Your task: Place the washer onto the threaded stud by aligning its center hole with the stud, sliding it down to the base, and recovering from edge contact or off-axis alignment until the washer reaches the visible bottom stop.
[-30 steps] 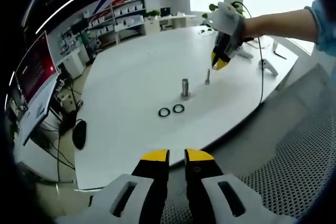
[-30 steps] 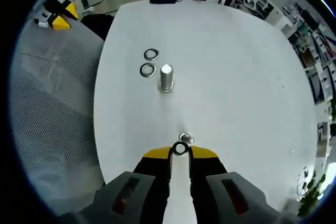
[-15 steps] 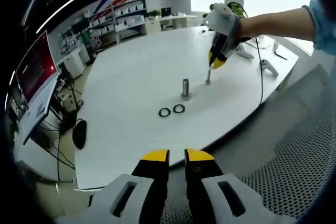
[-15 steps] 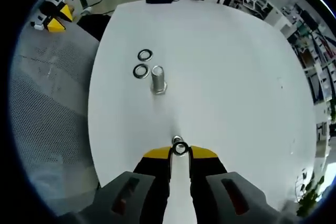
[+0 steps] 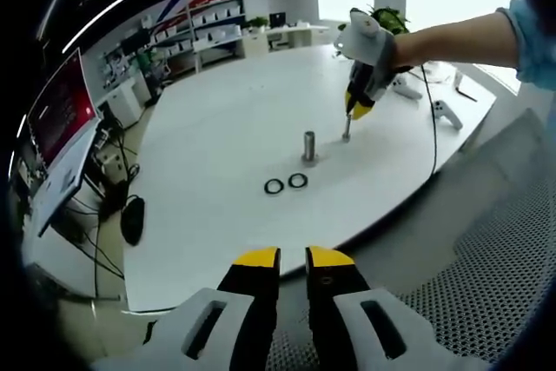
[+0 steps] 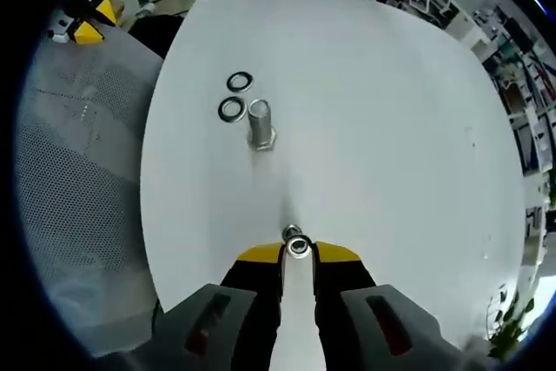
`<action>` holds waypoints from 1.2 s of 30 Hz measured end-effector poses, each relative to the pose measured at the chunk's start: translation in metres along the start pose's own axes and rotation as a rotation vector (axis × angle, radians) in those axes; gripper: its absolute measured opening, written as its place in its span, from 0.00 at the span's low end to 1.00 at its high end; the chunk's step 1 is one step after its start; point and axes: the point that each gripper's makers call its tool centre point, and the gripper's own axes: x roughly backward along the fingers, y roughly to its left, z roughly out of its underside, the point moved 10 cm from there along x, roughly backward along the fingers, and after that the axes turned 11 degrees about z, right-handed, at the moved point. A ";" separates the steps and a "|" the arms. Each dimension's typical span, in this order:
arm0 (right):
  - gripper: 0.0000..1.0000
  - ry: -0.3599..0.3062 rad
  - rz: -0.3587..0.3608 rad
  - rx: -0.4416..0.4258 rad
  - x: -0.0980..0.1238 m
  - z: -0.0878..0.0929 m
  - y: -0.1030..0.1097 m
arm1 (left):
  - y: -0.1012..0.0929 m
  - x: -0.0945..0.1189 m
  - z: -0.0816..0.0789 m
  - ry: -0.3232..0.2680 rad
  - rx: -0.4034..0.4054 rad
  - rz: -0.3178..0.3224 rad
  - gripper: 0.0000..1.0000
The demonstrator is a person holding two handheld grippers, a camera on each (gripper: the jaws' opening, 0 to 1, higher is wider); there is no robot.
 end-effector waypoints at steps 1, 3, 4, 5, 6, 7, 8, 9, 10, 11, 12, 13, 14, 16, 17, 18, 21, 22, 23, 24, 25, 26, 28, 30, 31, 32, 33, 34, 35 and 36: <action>0.14 0.003 -0.002 0.000 -0.002 0.000 0.000 | 0.000 0.000 0.000 0.000 0.000 0.000 0.09; 0.14 0.012 -0.006 0.003 -0.007 0.001 0.001 | 0.000 0.000 0.000 0.000 0.001 0.000 0.09; 0.14 0.019 -0.007 0.003 -0.010 0.002 0.001 | 0.000 0.000 0.000 0.001 0.002 0.000 0.09; 0.14 0.019 -0.011 0.006 -0.014 0.002 0.002 | 0.000 0.000 0.000 0.001 0.003 0.000 0.09; 0.14 0.024 -0.014 0.009 -0.017 0.003 0.003 | 0.000 0.000 0.000 0.001 0.003 0.000 0.09; 0.14 0.028 -0.019 0.011 -0.021 0.003 0.004 | 0.000 0.000 0.000 0.003 0.003 0.000 0.09; 0.14 0.032 -0.021 0.011 -0.023 0.004 0.004 | 0.000 0.000 0.000 0.004 0.003 0.001 0.09; 0.14 0.034 -0.024 0.013 -0.027 0.003 0.006 | 0.000 -0.001 0.000 0.005 0.003 0.002 0.09; 0.14 0.039 -0.027 0.015 -0.028 0.003 0.007 | 0.000 -0.001 0.000 0.006 0.002 0.003 0.09; 0.14 0.042 -0.031 0.016 -0.031 0.003 0.007 | 0.000 -0.001 0.000 0.008 0.001 0.003 0.09; 0.14 0.047 -0.032 0.023 -0.033 0.003 0.008 | 0.000 -0.001 0.000 0.008 0.001 0.003 0.09; 0.14 0.048 -0.034 0.023 -0.035 0.003 0.008 | 0.000 -0.001 0.000 0.008 0.002 0.002 0.09; 0.14 0.054 -0.040 0.028 -0.038 0.004 0.009 | 0.000 -0.001 0.000 0.009 0.002 0.002 0.09; 0.14 0.059 -0.041 0.039 -0.041 0.005 0.010 | 0.000 -0.001 0.000 0.009 0.003 0.003 0.09; 0.14 0.056 -0.040 0.043 -0.042 0.005 0.009 | 0.000 -0.001 0.000 0.010 0.002 0.003 0.09; 0.15 0.051 -0.042 0.040 -0.042 0.006 0.009 | 0.000 -0.001 0.000 0.011 0.002 0.003 0.09; 0.27 0.046 -0.025 0.024 -0.040 0.007 0.010 | 0.001 -0.001 0.000 0.012 0.001 0.005 0.09; 0.29 0.043 -0.024 0.020 -0.038 0.008 0.010 | 0.001 -0.001 0.000 0.013 0.000 0.006 0.09; 0.28 0.035 -0.023 0.011 -0.035 0.009 0.010 | 0.001 -0.001 0.000 0.013 0.000 0.006 0.09; 0.28 0.026 -0.021 0.004 -0.032 0.010 0.009 | 0.001 -0.001 0.000 0.013 0.000 0.007 0.09; 0.28 0.016 -0.018 -0.007 -0.028 0.010 0.009 | 0.001 -0.001 0.000 0.013 0.000 0.007 0.09; 0.28 0.005 -0.015 -0.015 -0.024 0.010 0.009 | 0.000 -0.001 0.000 0.013 -0.001 0.007 0.09; 0.28 -0.028 -0.011 -0.047 -0.015 0.010 0.010 | 0.001 -0.001 0.000 0.013 -0.001 0.008 0.09; 0.28 -0.062 -0.015 -0.089 -0.006 0.011 0.012 | 0.000 -0.001 0.000 0.013 -0.002 0.008 0.09; 0.28 -0.072 -0.012 -0.095 -0.002 0.012 0.013 | 0.000 -0.001 0.000 0.013 -0.002 0.008 0.09; 0.28 -0.086 -0.007 -0.101 0.004 0.013 0.014 | 0.000 -0.001 0.000 0.013 -0.003 0.009 0.09; 0.28 -0.095 -0.005 -0.106 0.008 0.014 0.016 | 0.000 -0.001 0.000 0.013 -0.003 0.009 0.09; 0.28 -0.105 -0.003 -0.113 0.013 0.014 0.017 | 0.000 -0.001 0.000 0.012 -0.002 0.008 0.09; 0.28 -0.114 0.002 -0.124 0.017 0.015 0.018 | 0.000 -0.001 0.000 0.011 -0.002 0.008 0.09; 0.28 -0.130 -0.002 -0.140 0.023 0.016 0.021 | 0.000 -0.001 0.000 0.012 -0.003 0.009 0.09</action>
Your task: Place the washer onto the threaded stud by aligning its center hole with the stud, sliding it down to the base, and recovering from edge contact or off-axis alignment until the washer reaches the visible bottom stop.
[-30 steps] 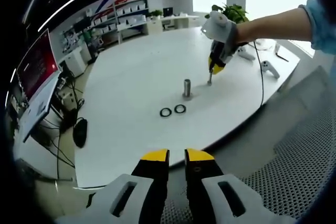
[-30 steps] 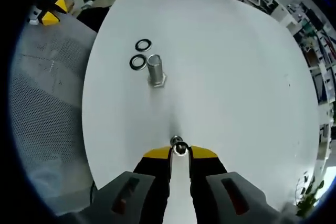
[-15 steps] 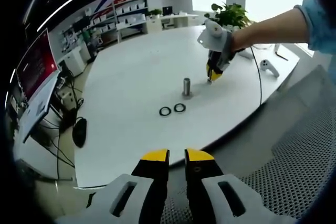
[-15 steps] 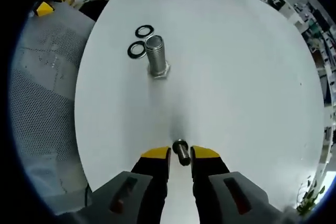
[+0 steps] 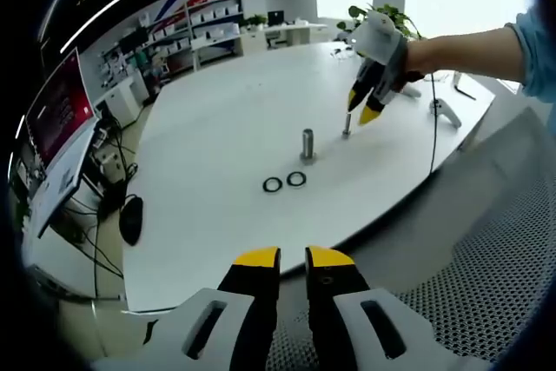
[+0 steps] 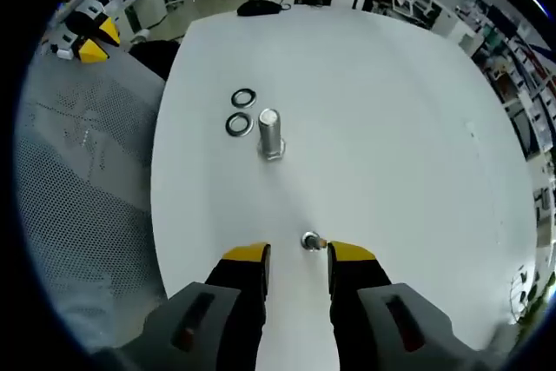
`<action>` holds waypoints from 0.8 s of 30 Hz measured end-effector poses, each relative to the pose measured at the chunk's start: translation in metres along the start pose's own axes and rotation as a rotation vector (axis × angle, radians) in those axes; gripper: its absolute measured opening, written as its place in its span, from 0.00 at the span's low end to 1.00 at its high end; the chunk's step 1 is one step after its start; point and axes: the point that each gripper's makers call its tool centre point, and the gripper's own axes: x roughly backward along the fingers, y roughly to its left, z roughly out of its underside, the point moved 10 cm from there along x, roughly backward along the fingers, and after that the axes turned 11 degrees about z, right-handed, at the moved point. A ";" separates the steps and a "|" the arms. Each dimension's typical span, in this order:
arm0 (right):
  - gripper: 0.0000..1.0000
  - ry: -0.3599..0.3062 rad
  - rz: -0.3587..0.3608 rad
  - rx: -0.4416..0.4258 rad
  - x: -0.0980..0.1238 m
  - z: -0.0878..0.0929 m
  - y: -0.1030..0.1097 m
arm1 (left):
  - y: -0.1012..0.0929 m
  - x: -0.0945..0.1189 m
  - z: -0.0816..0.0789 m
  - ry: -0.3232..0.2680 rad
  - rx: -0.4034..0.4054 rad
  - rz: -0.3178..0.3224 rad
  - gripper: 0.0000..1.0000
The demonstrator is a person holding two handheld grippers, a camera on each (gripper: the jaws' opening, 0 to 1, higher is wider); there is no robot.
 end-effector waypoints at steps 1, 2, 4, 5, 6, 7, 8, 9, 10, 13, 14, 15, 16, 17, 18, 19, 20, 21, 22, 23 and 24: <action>0.28 -0.014 -0.004 -0.012 0.004 0.000 0.001 | 0.000 0.000 0.000 0.000 0.000 0.000 0.09; 0.28 -0.037 0.007 -0.034 0.010 0.001 0.002 | 0.000 0.000 0.000 0.000 -0.001 0.000 0.09; 0.29 -0.048 0.023 -0.040 0.020 0.003 0.002 | 0.000 0.000 0.000 0.001 -0.003 0.001 0.09; 0.29 -0.059 0.028 -0.046 0.025 0.004 0.002 | 0.000 0.000 0.000 0.001 -0.004 0.002 0.09; 0.29 -0.078 0.031 -0.068 0.031 0.005 0.003 | 0.000 0.000 0.000 0.001 -0.005 0.003 0.09; 0.29 -0.096 0.034 -0.091 0.036 0.006 0.003 | 0.000 0.000 0.000 0.000 -0.005 0.002 0.09; 0.29 -0.116 0.034 -0.112 0.042 0.008 0.004 | 0.000 0.000 0.000 0.000 -0.005 0.002 0.09; 0.28 -0.126 0.035 -0.124 0.047 0.009 0.006 | 0.000 0.000 0.000 -0.001 -0.005 0.002 0.09; 0.29 -0.134 0.037 -0.131 0.050 0.010 0.007 | 0.000 0.000 0.000 -0.001 -0.005 0.002 0.09; 0.29 -0.186 0.037 -0.189 0.066 0.016 0.014 | 0.000 0.000 0.000 -0.003 -0.005 0.001 0.09; 0.29 -0.191 0.035 -0.198 0.071 0.019 0.015 | 0.000 0.001 0.000 -0.005 -0.005 0.001 0.09; 0.29 -0.197 0.040 -0.207 0.075 0.021 0.016 | 0.000 0.001 0.000 -0.006 -0.006 0.002 0.09; 0.29 -0.217 0.050 -0.234 0.080 0.023 0.018 | 0.000 0.001 0.000 -0.007 -0.007 0.002 0.09; 0.29 -0.235 0.044 -0.263 0.085 0.026 0.020 | 0.000 0.001 0.000 -0.007 -0.007 0.002 0.09; 0.29 -0.243 0.040 -0.276 0.088 0.028 0.021 | 0.000 0.001 0.000 -0.008 -0.007 0.003 0.09; 0.29 -0.258 0.041 -0.299 0.093 0.030 0.023 | 0.000 0.001 0.000 -0.008 -0.008 0.003 0.09; 0.29 -0.267 0.045 -0.307 0.096 0.032 0.024 | -0.001 0.001 0.000 -0.008 -0.008 0.004 0.09; 0.29 -0.282 0.046 -0.324 0.101 0.034 0.027 | -0.001 0.001 0.000 -0.007 -0.009 0.004 0.09; 0.29 -0.296 0.045 -0.339 0.105 0.035 0.029 | -0.001 0.001 0.000 -0.002 -0.009 0.005 0.09; 0.29 -0.311 0.042 -0.357 0.107 0.036 0.030 | -0.001 0.001 0.000 -0.002 -0.010 0.005 0.09; 0.29 -0.331 0.041 -0.380 0.112 0.038 0.033 | -0.001 0.001 0.000 -0.002 -0.010 0.005 0.09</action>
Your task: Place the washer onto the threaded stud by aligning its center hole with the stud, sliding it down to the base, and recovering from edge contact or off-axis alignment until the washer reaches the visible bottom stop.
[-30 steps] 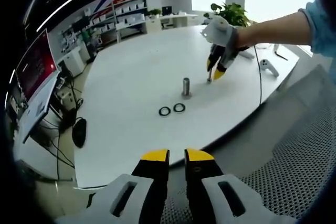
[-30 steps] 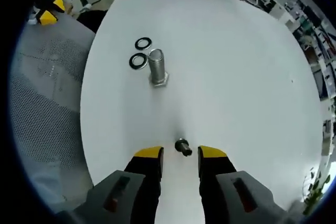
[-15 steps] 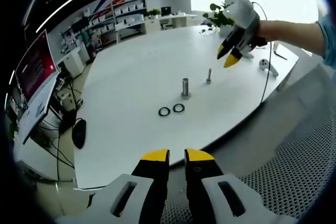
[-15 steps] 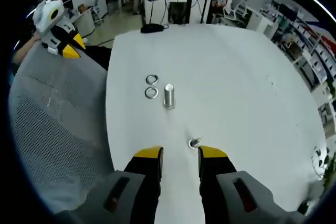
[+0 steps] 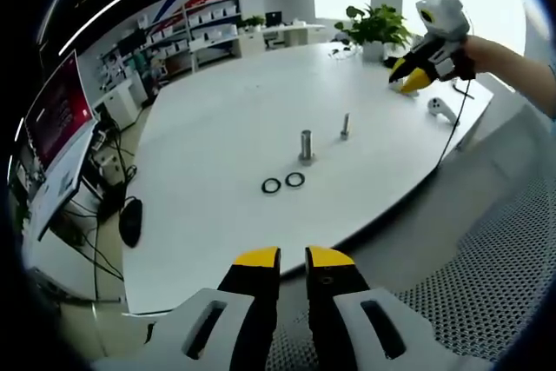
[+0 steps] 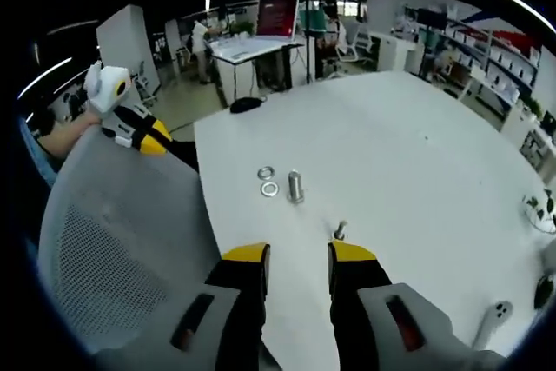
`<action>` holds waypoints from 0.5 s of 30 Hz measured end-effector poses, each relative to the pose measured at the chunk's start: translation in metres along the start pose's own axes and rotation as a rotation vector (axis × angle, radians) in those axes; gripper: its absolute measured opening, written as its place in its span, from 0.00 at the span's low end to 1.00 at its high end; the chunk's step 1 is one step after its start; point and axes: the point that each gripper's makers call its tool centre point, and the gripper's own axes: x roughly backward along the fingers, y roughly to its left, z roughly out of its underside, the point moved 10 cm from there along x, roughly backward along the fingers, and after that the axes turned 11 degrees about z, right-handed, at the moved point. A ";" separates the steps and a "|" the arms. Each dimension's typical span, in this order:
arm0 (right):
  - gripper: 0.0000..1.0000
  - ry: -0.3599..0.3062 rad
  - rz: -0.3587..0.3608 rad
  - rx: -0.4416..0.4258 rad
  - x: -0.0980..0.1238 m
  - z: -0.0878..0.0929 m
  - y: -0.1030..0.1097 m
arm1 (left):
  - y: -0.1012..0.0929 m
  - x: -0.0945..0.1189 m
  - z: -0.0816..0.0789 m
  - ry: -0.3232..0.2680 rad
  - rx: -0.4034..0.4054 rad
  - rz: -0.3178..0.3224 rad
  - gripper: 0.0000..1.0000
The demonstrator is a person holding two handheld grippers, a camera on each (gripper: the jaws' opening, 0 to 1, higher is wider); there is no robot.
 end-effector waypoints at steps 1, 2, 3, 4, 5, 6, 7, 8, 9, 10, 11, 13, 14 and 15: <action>0.29 -0.008 0.003 -0.013 0.003 0.001 0.001 | 0.000 0.000 0.000 0.002 0.000 0.000 0.09; 0.29 -0.024 0.007 -0.034 0.008 0.003 0.003 | 0.000 0.000 0.000 0.004 -0.002 0.000 0.09; 0.28 -0.031 0.009 -0.048 0.011 0.004 0.004 | 0.000 0.000 0.000 0.004 -0.001 0.000 0.09; 0.28 -0.042 0.010 -0.069 0.015 0.007 0.007 | 0.000 0.000 0.000 0.003 -0.001 -0.002 0.09; 0.28 -0.050 0.009 -0.084 0.017 0.009 0.009 | 0.000 0.000 0.000 0.003 -0.001 -0.002 0.09; 0.28 -0.051 0.007 -0.096 0.021 0.012 0.012 | 0.000 0.000 0.000 0.001 -0.002 -0.005 0.09; 0.28 -0.049 0.008 -0.099 0.023 0.013 0.013 | -0.001 0.001 0.000 -0.005 -0.001 -0.008 0.09; 0.28 -0.049 0.008 -0.103 0.025 0.016 0.016 | -0.001 0.001 0.000 -0.005 -0.001 -0.009 0.09; 0.28 -0.055 0.008 -0.105 0.030 0.019 0.021 | -0.001 0.001 0.000 -0.006 0.000 -0.010 0.09; 0.28 -0.059 0.009 -0.108 0.033 0.022 0.025 | 0.000 0.001 0.000 -0.005 0.000 -0.010 0.09; 0.28 -0.058 0.011 -0.113 0.035 0.024 0.027 | 0.000 0.000 0.000 -0.005 -0.001 -0.009 0.09; 0.28 -0.058 0.020 -0.126 0.041 0.030 0.034 | -0.001 0.000 0.000 -0.001 -0.004 -0.008 0.09; 0.28 -0.055 0.027 -0.128 0.043 0.034 0.038 | -0.001 0.000 0.000 -0.002 -0.006 -0.008 0.09; 0.27 -0.051 0.027 -0.126 0.045 0.036 0.041 | -0.001 0.001 0.000 -0.003 -0.009 -0.011 0.09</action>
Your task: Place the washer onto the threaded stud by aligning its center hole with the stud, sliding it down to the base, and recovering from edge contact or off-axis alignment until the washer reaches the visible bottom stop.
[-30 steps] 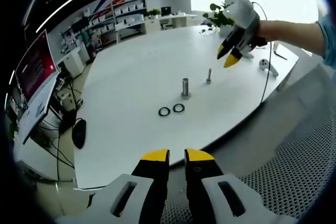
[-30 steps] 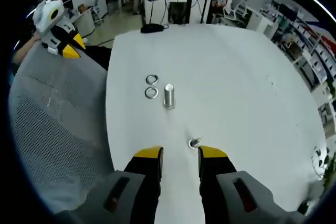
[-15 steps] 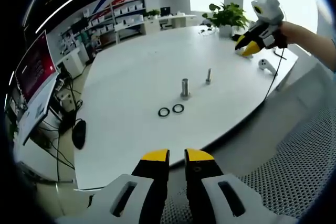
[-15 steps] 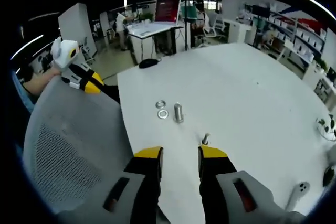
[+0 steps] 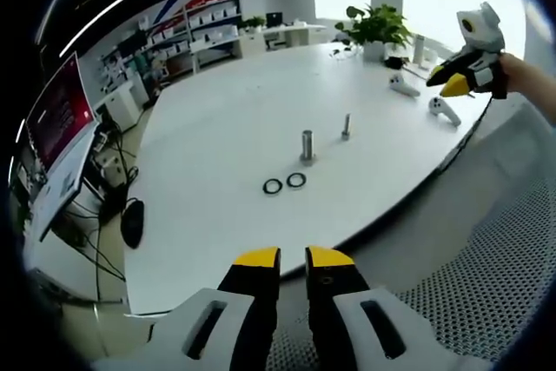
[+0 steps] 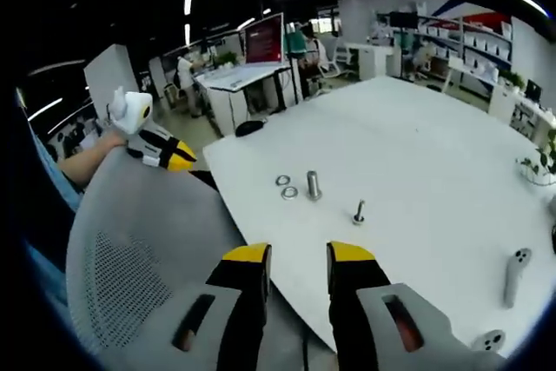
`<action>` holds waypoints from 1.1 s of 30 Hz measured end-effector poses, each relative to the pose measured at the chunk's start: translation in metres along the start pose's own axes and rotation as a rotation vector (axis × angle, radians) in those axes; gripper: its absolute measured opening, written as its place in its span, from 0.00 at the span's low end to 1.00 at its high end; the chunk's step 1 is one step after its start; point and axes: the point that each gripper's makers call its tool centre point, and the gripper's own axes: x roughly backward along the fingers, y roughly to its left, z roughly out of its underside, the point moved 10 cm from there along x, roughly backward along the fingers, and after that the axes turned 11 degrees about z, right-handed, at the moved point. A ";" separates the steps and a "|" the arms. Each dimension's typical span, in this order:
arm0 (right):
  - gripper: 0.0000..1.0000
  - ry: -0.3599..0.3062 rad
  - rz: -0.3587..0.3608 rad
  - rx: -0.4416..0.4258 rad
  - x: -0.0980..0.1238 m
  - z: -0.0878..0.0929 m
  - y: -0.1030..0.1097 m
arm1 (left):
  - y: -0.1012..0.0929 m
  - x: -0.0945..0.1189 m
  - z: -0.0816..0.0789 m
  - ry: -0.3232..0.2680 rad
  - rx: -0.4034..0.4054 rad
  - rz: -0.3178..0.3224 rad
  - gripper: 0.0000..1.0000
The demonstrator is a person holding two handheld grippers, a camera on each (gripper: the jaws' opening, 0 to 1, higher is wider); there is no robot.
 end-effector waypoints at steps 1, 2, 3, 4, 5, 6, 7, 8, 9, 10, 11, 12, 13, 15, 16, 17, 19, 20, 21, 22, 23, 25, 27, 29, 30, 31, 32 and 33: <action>0.27 0.006 0.001 0.001 0.002 0.003 0.002 | 0.000 0.000 0.000 0.000 -0.001 -0.002 0.09; 0.27 0.011 0.008 0.001 0.004 0.007 0.004 | 0.000 0.000 0.000 0.001 -0.002 -0.004 0.09; 0.27 0.013 0.015 -0.002 0.005 0.010 0.004 | 0.001 0.000 0.000 0.002 -0.002 -0.006 0.09; 0.27 0.015 0.020 -0.004 0.007 0.014 0.005 | 0.000 0.000 0.000 0.004 -0.004 -0.008 0.09; 0.27 0.016 0.024 -0.008 0.008 0.017 0.006 | 0.001 0.000 -0.001 0.002 -0.008 -0.015 0.09; 0.27 0.014 0.028 -0.017 0.011 0.020 0.008 | 0.001 0.000 -0.001 0.000 -0.010 -0.024 0.09; 0.27 0.012 0.032 -0.028 0.012 0.022 0.009 | 0.002 0.000 -0.001 0.004 -0.017 -0.029 0.09; 0.27 0.010 0.038 -0.041 0.013 0.024 0.010 | 0.002 0.000 0.000 0.012 -0.022 -0.025 0.10; 0.27 0.005 0.064 -0.060 0.015 0.026 0.010 | 0.002 0.000 0.000 0.022 -0.031 -0.019 0.11; 0.27 0.010 0.072 -0.065 0.015 0.028 0.011 | 0.001 -0.001 0.000 0.023 -0.033 -0.016 0.11; 0.27 0.020 0.076 -0.066 0.015 0.030 0.012 | 0.001 -0.001 0.000 0.023 -0.032 -0.011 0.13; 0.27 0.027 0.084 -0.075 0.015 0.033 0.013 | 0.001 -0.001 0.000 0.029 -0.030 -0.007 0.14; 0.27 0.027 0.085 -0.081 0.015 0.034 0.015 | 0.001 -0.001 0.000 0.037 -0.030 0.005 0.16; 0.27 0.027 0.089 -0.082 0.017 0.035 0.016 | 0.000 0.000 -0.001 0.031 -0.015 0.051 0.19; 0.27 0.021 0.097 -0.081 0.019 0.035 0.017 | 0.000 -0.001 -0.002 0.024 -0.013 0.071 0.21; 0.27 0.018 0.100 -0.082 0.021 0.035 0.018 | -0.002 0.000 -0.002 0.020 0.011 0.111 0.23; 0.27 0.014 0.116 -0.069 0.026 0.033 0.019 | 0.000 0.002 -0.002 0.015 0.040 0.133 0.28; 0.27 0.013 0.138 -0.042 0.029 0.032 0.020 | 0.002 0.003 -0.003 0.014 0.035 0.140 0.31; 0.27 0.011 0.161 -0.017 0.031 0.031 0.020 | 0.002 0.004 -0.003 0.014 0.026 0.148 0.32; 0.27 0.005 0.187 0.010 0.035 0.030 0.020 | 0.003 0.004 -0.004 0.005 -0.016 0.139 0.33; 0.27 -0.003 0.202 0.023 0.038 0.029 0.020 | 0.004 0.005 -0.005 0.023 -0.077 0.156 0.34; 0.27 -0.023 0.196 0.003 0.043 0.030 0.022 | 0.006 0.005 -0.006 0.078 -0.106 0.144 0.35; 0.27 -0.040 0.194 -0.041 0.048 0.032 0.023 | 0.010 0.004 -0.008 0.117 -0.162 0.129 0.39; 0.26 -0.054 0.196 -0.065 0.052 0.034 0.024 | 0.017 0.005 -0.013 0.154 -0.193 0.104 0.37; 0.26 -0.066 0.194 -0.088 0.056 0.035 0.026 | 0.018 0.006 -0.015 0.152 -0.193 0.104 0.36; 0.26 -0.069 0.193 -0.094 0.057 0.035 0.027 | 0.022 0.007 -0.021 0.131 -0.192 0.113 0.35; 0.26 -0.081 0.191 -0.116 0.059 0.035 0.029 | 0.023 0.007 -0.026 0.086 -0.194 0.124 0.35; 0.26 -0.092 0.190 -0.135 0.060 0.035 0.030 | 0.026 0.007 -0.033 0.041 -0.174 0.143 0.36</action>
